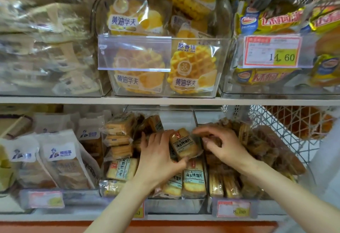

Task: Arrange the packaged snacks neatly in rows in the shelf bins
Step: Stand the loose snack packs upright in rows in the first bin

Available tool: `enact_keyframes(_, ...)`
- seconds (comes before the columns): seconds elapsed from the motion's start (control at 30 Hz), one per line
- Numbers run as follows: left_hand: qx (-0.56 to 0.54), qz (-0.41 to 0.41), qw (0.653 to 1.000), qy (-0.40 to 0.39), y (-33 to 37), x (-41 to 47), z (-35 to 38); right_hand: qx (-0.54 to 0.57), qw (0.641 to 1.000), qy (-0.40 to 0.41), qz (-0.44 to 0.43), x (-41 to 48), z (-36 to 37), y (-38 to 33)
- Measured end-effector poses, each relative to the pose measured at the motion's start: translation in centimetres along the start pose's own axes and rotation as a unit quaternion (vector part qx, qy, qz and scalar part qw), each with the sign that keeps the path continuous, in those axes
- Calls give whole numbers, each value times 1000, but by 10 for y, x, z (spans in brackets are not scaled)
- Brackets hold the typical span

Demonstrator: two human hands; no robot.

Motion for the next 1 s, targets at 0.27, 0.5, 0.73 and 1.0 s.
enact_keyframes(0.27,-63,-35,997,-26,-30,1,-26,-243,963,-102,58,93,9,33)
enact_keyframes(0.5,-53,-8,996,-78,-33,-7,-27,-443,855,-262,64,140,34,37)
enact_keyframes(0.73,-15,-3,997,-81,-35,-4,-21,-418,843,-304,151,163,41,41)
enact_keyframes(1.0,7,8,998,-65,-33,-5,-20,-560,760,-304,126,157,55,42)
Point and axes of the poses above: each hand's wrist, its own x-axis towards the middle knuckle, its own z-axis out of the palm, y = z × x, the point moved 1 cm from there along x, towards the middle knuckle, and after that the axes turned 11 degrees about z, right-handed, at the moved point
